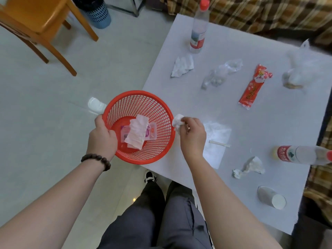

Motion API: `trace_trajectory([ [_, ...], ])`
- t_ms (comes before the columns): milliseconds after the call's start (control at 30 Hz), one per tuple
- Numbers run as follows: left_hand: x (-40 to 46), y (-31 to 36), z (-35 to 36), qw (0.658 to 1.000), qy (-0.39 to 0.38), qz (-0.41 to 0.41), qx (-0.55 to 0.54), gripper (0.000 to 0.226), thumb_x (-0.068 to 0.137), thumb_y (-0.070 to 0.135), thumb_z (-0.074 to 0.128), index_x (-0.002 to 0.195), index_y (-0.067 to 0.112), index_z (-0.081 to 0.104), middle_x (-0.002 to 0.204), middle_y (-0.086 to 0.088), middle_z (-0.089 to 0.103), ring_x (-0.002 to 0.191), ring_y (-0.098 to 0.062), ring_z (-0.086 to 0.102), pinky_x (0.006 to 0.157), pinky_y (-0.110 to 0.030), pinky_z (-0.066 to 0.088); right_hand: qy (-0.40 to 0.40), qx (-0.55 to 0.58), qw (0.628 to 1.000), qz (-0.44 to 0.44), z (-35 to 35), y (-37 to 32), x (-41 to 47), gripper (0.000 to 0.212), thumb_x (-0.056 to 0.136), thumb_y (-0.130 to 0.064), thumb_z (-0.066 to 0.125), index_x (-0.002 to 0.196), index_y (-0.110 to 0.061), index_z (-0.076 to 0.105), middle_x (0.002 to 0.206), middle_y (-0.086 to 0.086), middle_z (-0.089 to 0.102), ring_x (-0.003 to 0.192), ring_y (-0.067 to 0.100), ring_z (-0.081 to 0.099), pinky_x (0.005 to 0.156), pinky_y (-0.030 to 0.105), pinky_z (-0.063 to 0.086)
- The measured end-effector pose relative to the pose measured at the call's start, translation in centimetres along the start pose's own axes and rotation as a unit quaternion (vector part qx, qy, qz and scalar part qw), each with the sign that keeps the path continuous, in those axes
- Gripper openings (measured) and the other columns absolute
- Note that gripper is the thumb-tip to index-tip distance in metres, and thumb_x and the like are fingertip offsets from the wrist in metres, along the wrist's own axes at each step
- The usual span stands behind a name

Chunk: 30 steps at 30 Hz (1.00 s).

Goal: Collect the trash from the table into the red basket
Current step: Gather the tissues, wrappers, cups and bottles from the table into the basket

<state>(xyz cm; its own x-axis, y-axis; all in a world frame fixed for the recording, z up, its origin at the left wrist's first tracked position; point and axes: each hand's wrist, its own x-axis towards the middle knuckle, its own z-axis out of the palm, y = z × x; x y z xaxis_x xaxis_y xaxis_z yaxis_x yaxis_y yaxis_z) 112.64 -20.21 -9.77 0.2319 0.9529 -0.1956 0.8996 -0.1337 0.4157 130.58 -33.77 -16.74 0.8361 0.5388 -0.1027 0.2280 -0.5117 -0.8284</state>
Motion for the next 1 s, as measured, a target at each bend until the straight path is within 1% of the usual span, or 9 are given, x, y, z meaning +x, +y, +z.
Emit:
trace_trajectory([
  [67,-0.4,1.4,0.0,1.0,-0.008,0.014,-0.018,0.042,0.088,0.006,0.037,0.13,0.012,0.036,0.109,-0.02,0.061,0.092,-0.039,0.059,0.073,-0.038,0.046,-0.001,0.01,0.999,-0.05,-0.7,-2.9,0.4,0.016,0.082,-0.005,0.059,0.09,-0.013,0.069,0.089,-0.001,0.063,0.084,0.02,0.055,0.065,0.025,0.038],
  [200,-1.2,4.2,0.3,0.998,-0.026,0.044,-0.047,0.04,0.091,0.012,0.038,0.131,0.014,0.035,0.108,-0.016,0.061,0.089,-0.034,0.06,0.072,-0.036,0.049,-0.074,-0.009,0.989,-0.128,-0.7,-5.8,0.5,0.019,0.081,0.001,0.057,0.094,-0.007,0.069,0.093,0.008,0.065,0.088,0.025,0.055,0.072,0.035,0.045],
  [367,-2.0,6.0,1.0,0.995,-0.054,0.061,-0.063,0.037,0.094,0.016,0.038,0.132,0.017,0.034,0.108,-0.013,0.061,0.088,-0.03,0.061,0.071,-0.037,0.054,-0.119,-0.051,0.987,-0.092,-0.7,-5.4,0.8,0.024,0.089,-0.009,0.054,0.109,-0.013,0.066,0.103,0.004,0.064,0.098,0.022,0.052,0.077,0.032,0.044],
  [467,-2.3,6.3,1.4,0.994,-0.06,0.06,-0.066,0.037,0.095,0.016,0.037,0.132,0.017,0.034,0.11,-0.013,0.061,0.088,-0.028,0.06,0.071,-0.034,0.051,-0.147,-0.06,0.984,-0.077,-1.4,-4.8,0.8,0.032,0.089,-0.018,0.059,0.122,-0.021,0.061,0.122,0.0,0.062,0.114,0.019,0.048,0.092,0.031,0.04],
  [567,-2.2,6.4,1.6,0.995,-0.051,0.072,-0.049,0.041,0.092,0.01,0.038,0.132,0.014,0.035,0.107,-0.016,0.062,0.086,-0.032,0.058,0.071,-0.034,0.046,-0.1,-0.003,0.993,-0.06,-3.2,-3.6,1.3,0.037,0.083,-0.019,0.067,0.12,-0.022,0.063,0.124,0.0,0.06,0.118,0.017,0.049,0.096,0.028,0.037],
  [633,-2.0,6.2,1.8,0.995,-0.047,0.077,-0.036,0.043,0.09,0.008,0.038,0.133,0.014,0.034,0.107,-0.017,0.062,0.087,-0.034,0.058,0.072,-0.034,0.045,-0.029,0.012,0.999,-0.022,-5.0,-1.3,2.0,0.034,0.082,-0.021,0.069,0.115,-0.022,0.064,0.118,0.0,0.061,0.113,0.015,0.051,0.093,0.025,0.039],
  [700,-1.7,6.1,2.1,0.996,-0.045,0.077,-0.028,0.042,0.091,0.008,0.038,0.132,0.013,0.034,0.109,-0.018,0.061,0.089,-0.035,0.058,0.072,-0.035,0.046,0.007,-0.016,0.999,0.036,-6.8,2.5,2.5,0.032,0.083,-0.022,0.068,0.114,-0.021,0.064,0.116,0.001,0.061,0.111,0.016,0.053,0.09,0.024,0.038],
  [867,-1.2,6.2,3.7,0.995,-0.044,0.088,-0.015,0.042,0.091,0.008,0.037,0.133,0.014,0.034,0.108,-0.019,0.061,0.078,-0.027,0.052,0.067,-0.034,0.044,-0.074,-0.136,0.97,0.185,-8.1,14.1,2.1,0.039,0.082,-0.019,0.067,0.12,-0.02,0.059,0.126,0.003,0.053,0.118,0.022,0.044,0.082,0.028,0.035],
  [1000,-0.6,6.3,5.4,0.994,-0.026,0.11,0.001,0.045,0.088,0.006,0.039,0.131,0.015,0.034,0.092,-0.017,0.058,0.072,-0.031,0.052,0.063,-0.035,0.042,-0.126,-0.197,0.957,0.17,-6.4,19.6,2.7,0.039,0.077,-0.013,0.067,0.114,-0.021,0.06,0.121,0.002,0.053,0.112,0.025,0.041,0.085,0.034,0.042],
])
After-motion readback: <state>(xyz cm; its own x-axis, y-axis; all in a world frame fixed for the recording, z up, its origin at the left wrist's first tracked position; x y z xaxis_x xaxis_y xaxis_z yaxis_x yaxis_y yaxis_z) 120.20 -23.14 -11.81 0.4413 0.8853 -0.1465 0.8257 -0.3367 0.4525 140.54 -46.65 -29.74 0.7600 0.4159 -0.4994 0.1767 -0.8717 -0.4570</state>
